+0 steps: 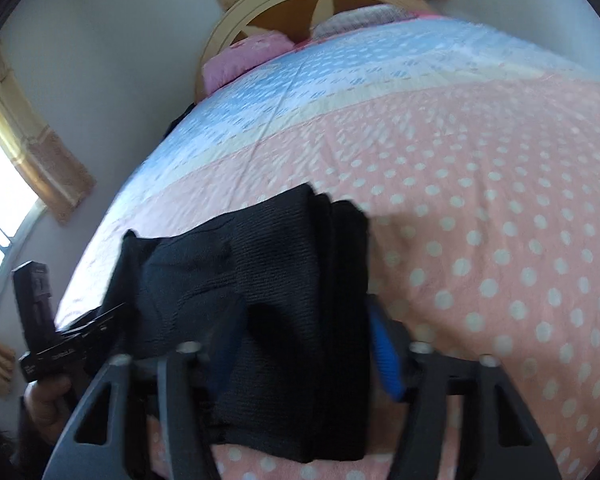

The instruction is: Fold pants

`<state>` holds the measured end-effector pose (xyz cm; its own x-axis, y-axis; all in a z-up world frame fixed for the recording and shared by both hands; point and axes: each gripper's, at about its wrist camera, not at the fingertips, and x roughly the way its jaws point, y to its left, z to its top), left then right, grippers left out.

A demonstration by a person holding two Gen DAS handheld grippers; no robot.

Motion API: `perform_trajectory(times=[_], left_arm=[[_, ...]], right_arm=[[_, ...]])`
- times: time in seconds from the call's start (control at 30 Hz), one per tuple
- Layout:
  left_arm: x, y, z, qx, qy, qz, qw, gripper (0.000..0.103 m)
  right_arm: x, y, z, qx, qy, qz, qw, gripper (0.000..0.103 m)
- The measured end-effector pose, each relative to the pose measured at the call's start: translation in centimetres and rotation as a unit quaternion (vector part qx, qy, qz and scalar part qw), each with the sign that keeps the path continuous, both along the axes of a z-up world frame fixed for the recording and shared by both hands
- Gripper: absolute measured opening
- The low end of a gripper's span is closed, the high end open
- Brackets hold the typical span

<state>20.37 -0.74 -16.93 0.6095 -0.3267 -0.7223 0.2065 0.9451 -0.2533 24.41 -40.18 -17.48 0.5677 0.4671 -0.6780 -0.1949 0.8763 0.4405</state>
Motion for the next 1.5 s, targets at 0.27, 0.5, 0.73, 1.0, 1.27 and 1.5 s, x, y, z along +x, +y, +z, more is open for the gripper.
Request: perform_trajectory(times=[0.27, 0.5, 0.73, 1.0, 1.27, 1.5], left_arm=[[-0.3, -0.4, 0.2, -0.048, 0.003, -0.036, 0.9982, 0.052], [-1.1, 0.2, 1.4, -0.052, -0.012, -0.025, 0.9983, 0.022], [-2.5, 3.7, 4.7, -0.073, -0.047, 0.012, 0.9962, 0.021], [-4.1, 12.1, 8.3, -0.054, -0.084, 0.09, 0.9909, 0.021], [-6.3, 20.7, 6.5, -0.043, -0.082, 0.198, 0.9759, 0.021], [-6.7, 24.0, 2.6, -0.044, -0.048, 0.237, 0.9693, 0.022]], right_arm=[[-1.0, 0.3, 0.6, 0.006, -0.027, 0.001, 1.0, 0.028], [-3.5, 3.9, 5.3, -0.042, -0.108, 0.047, 0.992, 0.026], [-0.8, 9.2, 8.6, -0.061, -0.121, 0.108, 0.985, 0.026], [5.2, 19.2, 8.9, -0.023, -0.097, 0.197, 0.975, 0.026], [7.2, 30.0, 6.2, 0.011, -0.078, 0.263, 0.961, 0.026], [8.6, 33.0, 2.5, 0.006, -0.041, 0.262, 0.964, 0.026]])
